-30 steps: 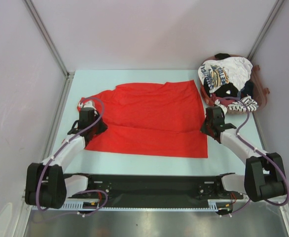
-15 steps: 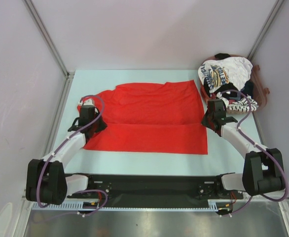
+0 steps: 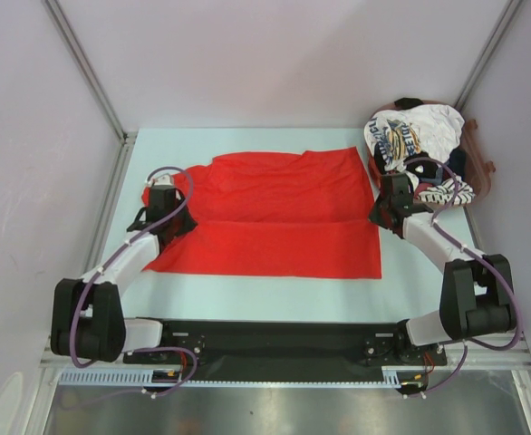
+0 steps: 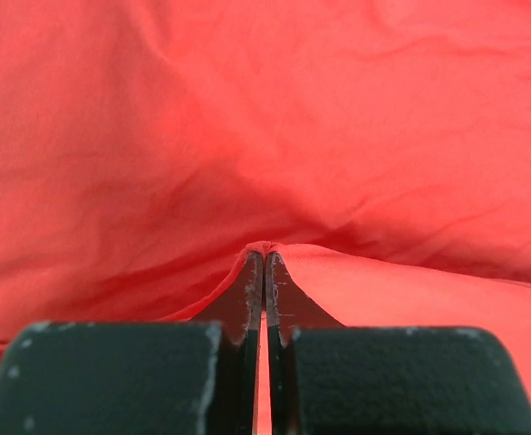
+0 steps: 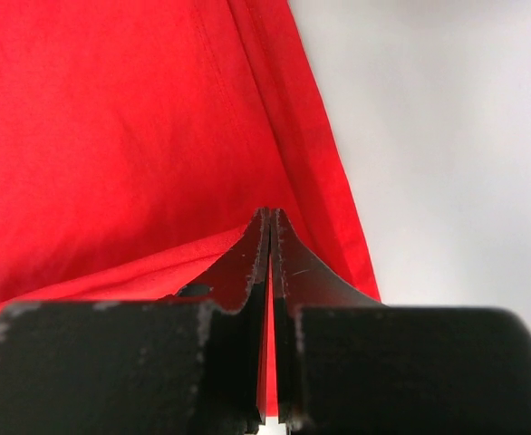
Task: Fold and stack the tank tops
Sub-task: Fold the tank top
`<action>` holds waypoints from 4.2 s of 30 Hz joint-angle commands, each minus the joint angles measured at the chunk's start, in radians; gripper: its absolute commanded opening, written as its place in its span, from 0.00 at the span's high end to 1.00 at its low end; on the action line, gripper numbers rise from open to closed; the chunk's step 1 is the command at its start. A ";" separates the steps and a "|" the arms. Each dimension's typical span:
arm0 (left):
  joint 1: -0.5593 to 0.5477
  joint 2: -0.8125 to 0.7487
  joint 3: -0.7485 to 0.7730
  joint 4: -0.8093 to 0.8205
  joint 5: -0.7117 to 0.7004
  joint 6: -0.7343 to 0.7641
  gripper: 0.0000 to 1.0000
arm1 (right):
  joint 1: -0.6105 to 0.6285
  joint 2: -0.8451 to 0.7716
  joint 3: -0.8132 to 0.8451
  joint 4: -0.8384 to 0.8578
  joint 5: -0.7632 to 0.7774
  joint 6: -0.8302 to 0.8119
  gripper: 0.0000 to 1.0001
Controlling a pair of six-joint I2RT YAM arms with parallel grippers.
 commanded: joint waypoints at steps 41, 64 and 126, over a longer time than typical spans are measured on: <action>0.003 0.194 0.286 0.034 0.000 0.029 0.30 | 0.063 0.133 0.231 0.060 0.042 -0.086 0.66; 0.020 0.734 0.901 -0.145 -0.033 0.077 0.33 | 0.180 0.710 0.910 -0.124 0.207 -0.249 0.67; 0.551 0.781 0.688 0.060 0.218 -0.101 1.00 | 0.156 0.530 0.640 0.108 0.017 -0.190 0.67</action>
